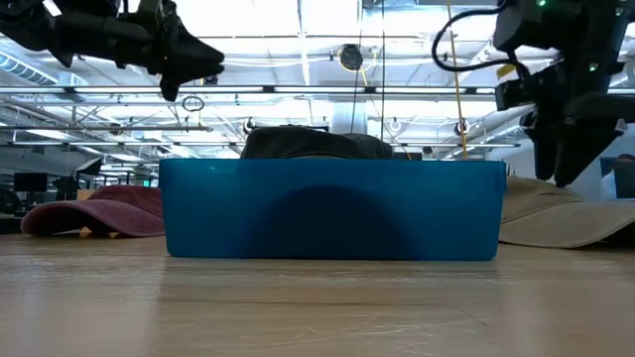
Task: Pick & Place hat
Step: Put the brown cap into the orange bin
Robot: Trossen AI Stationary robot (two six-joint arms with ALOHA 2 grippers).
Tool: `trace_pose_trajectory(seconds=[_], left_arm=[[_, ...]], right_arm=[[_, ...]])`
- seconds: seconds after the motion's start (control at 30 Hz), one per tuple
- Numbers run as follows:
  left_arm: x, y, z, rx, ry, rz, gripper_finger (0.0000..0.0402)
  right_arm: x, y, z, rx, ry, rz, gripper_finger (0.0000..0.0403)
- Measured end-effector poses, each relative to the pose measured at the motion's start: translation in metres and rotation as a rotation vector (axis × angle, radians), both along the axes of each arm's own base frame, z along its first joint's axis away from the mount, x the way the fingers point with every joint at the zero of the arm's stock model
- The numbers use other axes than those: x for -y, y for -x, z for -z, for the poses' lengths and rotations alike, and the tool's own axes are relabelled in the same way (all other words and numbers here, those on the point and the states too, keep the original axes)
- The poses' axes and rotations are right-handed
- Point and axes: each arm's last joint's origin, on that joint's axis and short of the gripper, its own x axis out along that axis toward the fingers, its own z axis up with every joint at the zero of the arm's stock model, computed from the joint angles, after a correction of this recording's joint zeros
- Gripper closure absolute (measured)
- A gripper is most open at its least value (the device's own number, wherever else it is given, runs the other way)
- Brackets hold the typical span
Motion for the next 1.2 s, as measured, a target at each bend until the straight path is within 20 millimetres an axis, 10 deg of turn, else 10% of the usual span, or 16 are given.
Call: trace_pose_trajectory(seconds=[0.43, 1.2], left_arm=[[0.017, -0.005, 0.002, 0.000, 0.013, 0.050, 0.0300], [0.030, -0.007, -0.001, 0.034, 0.005, 0.072, 0.0300]], right_arm=[[-0.002, -0.011, 0.021, -0.031, -0.048, -0.013, 0.0191], [-0.008, -0.010, 0.019, 0.004, -0.242, 0.131, 0.0389]])
